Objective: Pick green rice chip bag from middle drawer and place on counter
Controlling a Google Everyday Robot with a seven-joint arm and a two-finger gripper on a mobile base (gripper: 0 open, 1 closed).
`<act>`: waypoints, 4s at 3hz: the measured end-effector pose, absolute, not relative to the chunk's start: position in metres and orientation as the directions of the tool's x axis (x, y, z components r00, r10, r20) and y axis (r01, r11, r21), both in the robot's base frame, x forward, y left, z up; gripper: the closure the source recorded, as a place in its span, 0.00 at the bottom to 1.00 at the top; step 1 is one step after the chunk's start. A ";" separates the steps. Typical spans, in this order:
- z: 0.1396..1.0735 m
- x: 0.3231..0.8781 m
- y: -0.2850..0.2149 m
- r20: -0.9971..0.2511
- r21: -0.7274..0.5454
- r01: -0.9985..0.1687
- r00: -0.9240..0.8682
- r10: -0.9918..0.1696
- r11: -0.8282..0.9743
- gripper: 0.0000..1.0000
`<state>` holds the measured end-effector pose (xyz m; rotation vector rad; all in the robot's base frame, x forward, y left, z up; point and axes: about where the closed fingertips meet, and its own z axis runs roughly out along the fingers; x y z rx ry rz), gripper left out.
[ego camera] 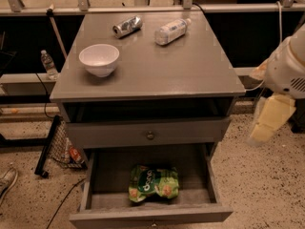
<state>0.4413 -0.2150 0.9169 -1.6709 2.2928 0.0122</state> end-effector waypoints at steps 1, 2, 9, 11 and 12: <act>0.869 0.439 -0.211 -0.281 -0.089 -0.931 -0.319 -0.905 0.355 0.00; 0.813 0.429 -0.202 -0.318 0.022 -0.921 -0.375 -0.871 0.389 0.00; 0.657 0.468 -0.197 -0.482 0.070 -0.884 -0.435 -0.761 0.462 0.00; 0.588 0.470 -0.180 -0.524 0.081 -0.892 -0.417 -0.742 0.444 0.00; 0.563 0.472 -0.168 -0.553 0.100 -0.895 -0.413 -0.724 0.434 0.00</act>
Offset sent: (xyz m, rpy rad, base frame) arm -0.0244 0.0235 -0.1668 0.2416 0.2619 -0.1119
